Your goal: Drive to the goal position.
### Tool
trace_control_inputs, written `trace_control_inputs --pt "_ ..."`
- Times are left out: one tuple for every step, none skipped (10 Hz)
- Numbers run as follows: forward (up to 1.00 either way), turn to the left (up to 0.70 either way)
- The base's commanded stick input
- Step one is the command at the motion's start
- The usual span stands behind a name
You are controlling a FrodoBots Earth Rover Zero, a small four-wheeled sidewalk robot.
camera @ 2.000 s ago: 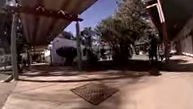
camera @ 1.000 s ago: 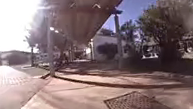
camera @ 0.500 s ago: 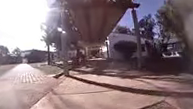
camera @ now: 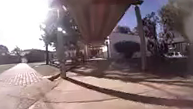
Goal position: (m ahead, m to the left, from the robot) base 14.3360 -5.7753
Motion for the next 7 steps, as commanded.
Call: trace_control_inputs --pt "0.70 0.00" --pt "0.70 0.00" --pt "0.70 0.00" --pt "0.70 0.00" --pt "0.70 0.00" --pt "0.70 0.00" --pt "0.70 0.00"
